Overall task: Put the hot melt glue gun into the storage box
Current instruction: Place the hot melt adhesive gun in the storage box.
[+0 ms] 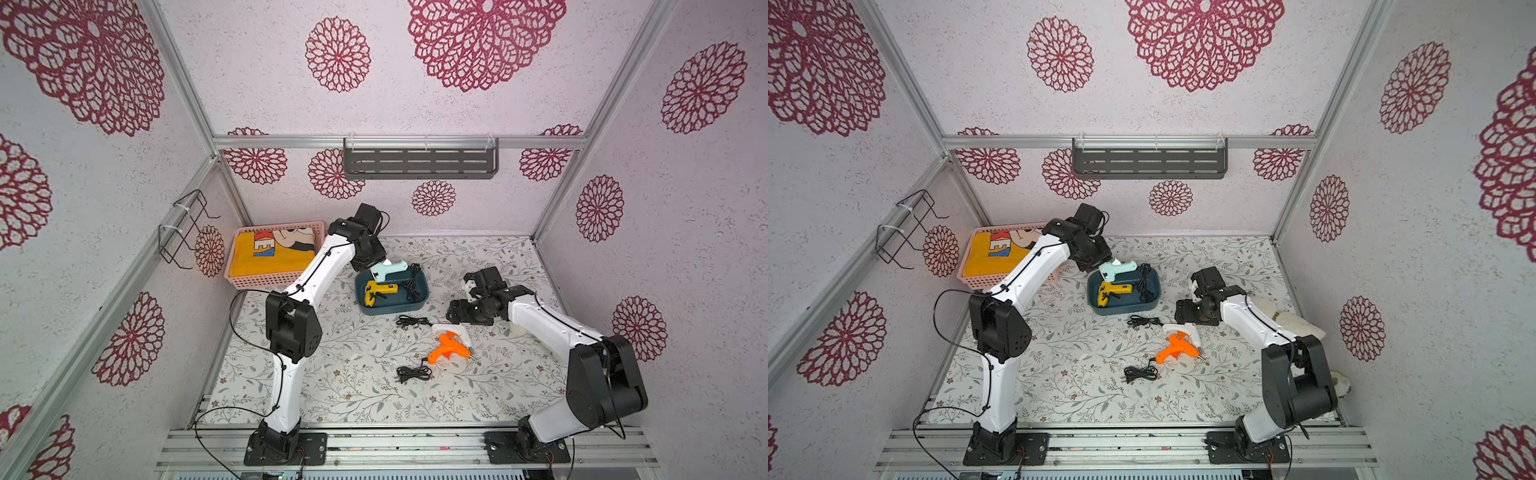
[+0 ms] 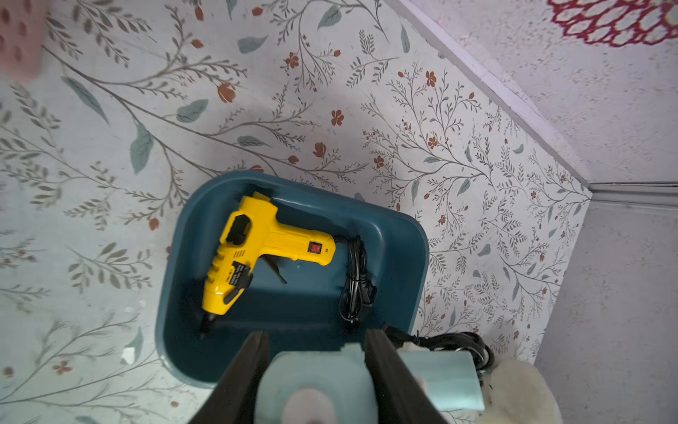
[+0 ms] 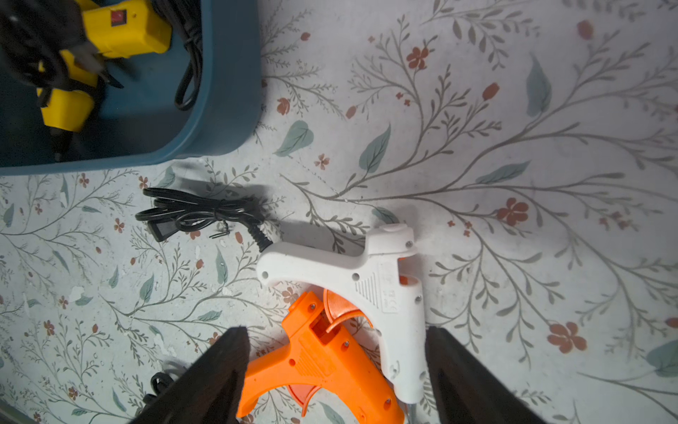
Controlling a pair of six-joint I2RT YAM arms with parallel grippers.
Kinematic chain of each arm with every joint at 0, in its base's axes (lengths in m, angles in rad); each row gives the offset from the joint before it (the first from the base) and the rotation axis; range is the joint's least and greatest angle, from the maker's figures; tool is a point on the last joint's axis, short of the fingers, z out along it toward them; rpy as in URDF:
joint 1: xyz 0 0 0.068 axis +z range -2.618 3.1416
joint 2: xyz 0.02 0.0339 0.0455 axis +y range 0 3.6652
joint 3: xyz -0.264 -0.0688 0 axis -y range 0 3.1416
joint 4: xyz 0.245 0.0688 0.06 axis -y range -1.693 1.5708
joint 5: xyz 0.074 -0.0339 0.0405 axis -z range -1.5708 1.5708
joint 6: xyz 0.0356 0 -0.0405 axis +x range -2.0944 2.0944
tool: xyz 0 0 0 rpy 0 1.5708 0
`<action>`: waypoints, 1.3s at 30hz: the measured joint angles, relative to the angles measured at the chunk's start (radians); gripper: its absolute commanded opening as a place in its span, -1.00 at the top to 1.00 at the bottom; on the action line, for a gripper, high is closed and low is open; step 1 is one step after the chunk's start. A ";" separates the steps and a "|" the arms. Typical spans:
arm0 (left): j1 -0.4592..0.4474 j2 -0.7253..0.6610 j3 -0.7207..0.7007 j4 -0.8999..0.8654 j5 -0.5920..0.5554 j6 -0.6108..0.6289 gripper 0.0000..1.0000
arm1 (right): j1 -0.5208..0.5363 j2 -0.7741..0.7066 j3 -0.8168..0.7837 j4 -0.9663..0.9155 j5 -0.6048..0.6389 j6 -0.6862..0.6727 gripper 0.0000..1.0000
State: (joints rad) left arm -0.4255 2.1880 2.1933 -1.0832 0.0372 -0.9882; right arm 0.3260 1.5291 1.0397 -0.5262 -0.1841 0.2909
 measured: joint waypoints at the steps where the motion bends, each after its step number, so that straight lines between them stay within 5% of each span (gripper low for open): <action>1: 0.000 0.010 0.000 0.009 0.009 -0.014 1.00 | 0.000 0.000 0.000 0.002 0.000 0.000 -0.65; 29: 0.026 0.138 -0.017 -0.056 0.093 0.001 0.92 | -0.023 0.063 0.035 0.005 -0.002 0.000 -0.66; 39: 0.027 0.194 -0.016 -0.067 0.109 0.019 0.66 | -0.023 0.076 0.056 0.004 -0.003 0.000 -0.66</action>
State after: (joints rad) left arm -0.3981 2.3821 2.1773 -1.1500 0.1459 -0.9691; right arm 0.3027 1.6051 1.0962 -0.5220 -0.1867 0.2905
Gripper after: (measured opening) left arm 0.442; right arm 0.831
